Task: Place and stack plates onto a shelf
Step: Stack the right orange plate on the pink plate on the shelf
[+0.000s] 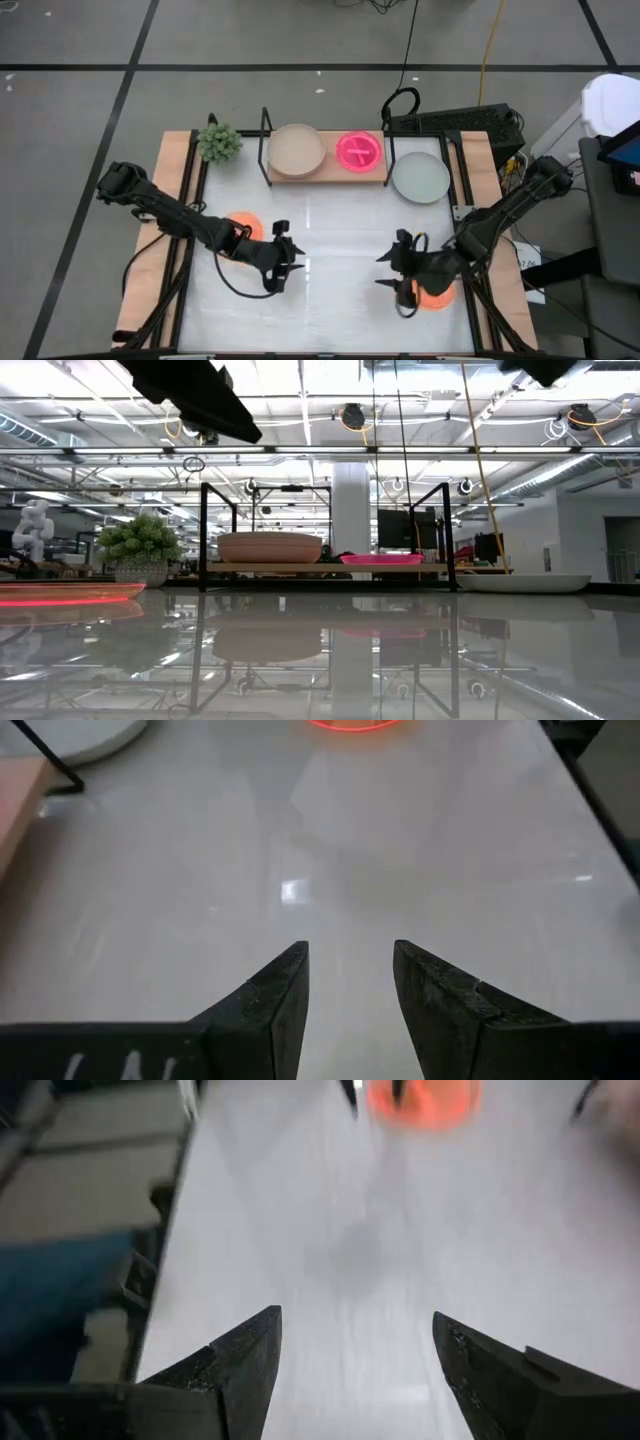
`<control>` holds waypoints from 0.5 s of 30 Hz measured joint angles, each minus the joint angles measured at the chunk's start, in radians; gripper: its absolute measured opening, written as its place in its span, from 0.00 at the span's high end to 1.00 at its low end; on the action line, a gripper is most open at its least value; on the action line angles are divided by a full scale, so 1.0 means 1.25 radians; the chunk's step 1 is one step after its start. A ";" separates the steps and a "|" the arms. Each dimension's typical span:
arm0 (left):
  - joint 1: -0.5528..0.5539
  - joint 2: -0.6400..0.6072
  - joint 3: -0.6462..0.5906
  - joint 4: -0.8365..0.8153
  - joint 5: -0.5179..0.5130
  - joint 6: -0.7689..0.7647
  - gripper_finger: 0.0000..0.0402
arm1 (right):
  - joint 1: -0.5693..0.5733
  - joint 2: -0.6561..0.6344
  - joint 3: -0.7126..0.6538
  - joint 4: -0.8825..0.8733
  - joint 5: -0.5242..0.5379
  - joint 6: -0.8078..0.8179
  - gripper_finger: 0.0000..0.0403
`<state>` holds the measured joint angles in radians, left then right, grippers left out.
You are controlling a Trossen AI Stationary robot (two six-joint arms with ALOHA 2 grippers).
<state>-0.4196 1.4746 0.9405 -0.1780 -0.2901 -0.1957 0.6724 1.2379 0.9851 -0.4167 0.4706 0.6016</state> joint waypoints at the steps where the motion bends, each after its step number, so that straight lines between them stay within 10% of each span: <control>1: -0.004 0.000 0.000 0.000 0.000 -0.013 0.62 | 0.001 0.016 0.011 -0.028 -0.006 0.026 0.40; 15: -0.094 0.000 0.000 0.025 -0.064 -0.103 0.62 | 0.131 0.219 0.074 -0.226 -0.237 0.361 0.47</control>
<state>-0.5371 1.4746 0.9405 -0.1465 -0.3698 -0.3241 0.8355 1.5122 1.0779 -0.6989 0.1749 1.0533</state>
